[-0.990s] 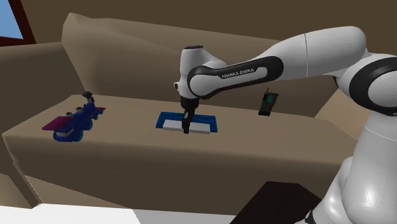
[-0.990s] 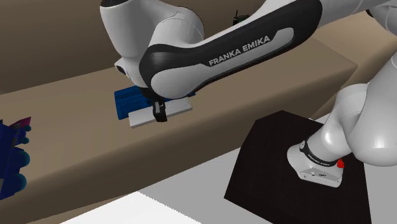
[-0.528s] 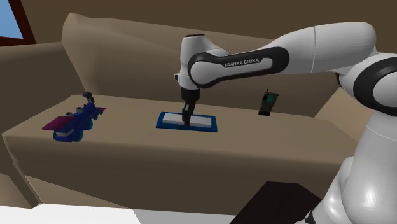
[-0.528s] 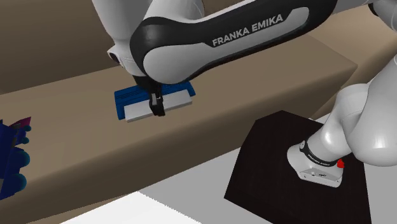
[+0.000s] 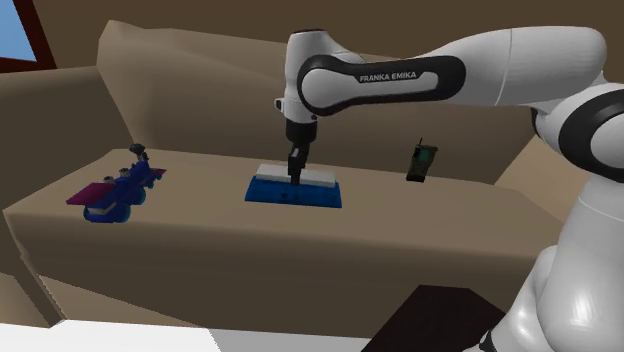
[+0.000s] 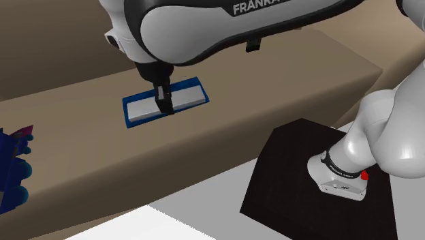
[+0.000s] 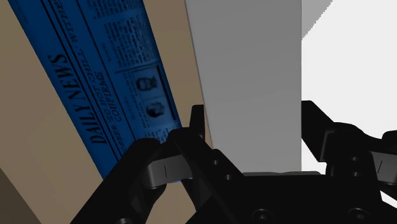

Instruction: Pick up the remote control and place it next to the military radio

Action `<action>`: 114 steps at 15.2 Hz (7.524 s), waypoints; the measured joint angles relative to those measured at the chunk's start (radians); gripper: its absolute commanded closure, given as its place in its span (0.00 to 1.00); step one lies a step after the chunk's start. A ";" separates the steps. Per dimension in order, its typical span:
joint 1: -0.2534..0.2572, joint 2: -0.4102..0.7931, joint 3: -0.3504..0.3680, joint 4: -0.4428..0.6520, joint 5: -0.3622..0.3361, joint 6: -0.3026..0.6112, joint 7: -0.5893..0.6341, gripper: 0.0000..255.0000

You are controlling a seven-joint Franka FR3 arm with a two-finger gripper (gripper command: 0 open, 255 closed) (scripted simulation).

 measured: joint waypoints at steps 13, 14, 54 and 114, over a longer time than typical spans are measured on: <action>0.006 0.018 0.003 0.195 -0.002 -0.178 -0.004 1.00; 0.007 0.023 0.003 0.219 -0.003 -0.196 -0.005 1.00; -0.457 0.196 -0.294 0.559 0.081 -0.331 -0.756 1.00; -0.519 0.269 -0.312 0.040 0.101 0.264 -0.843 0.00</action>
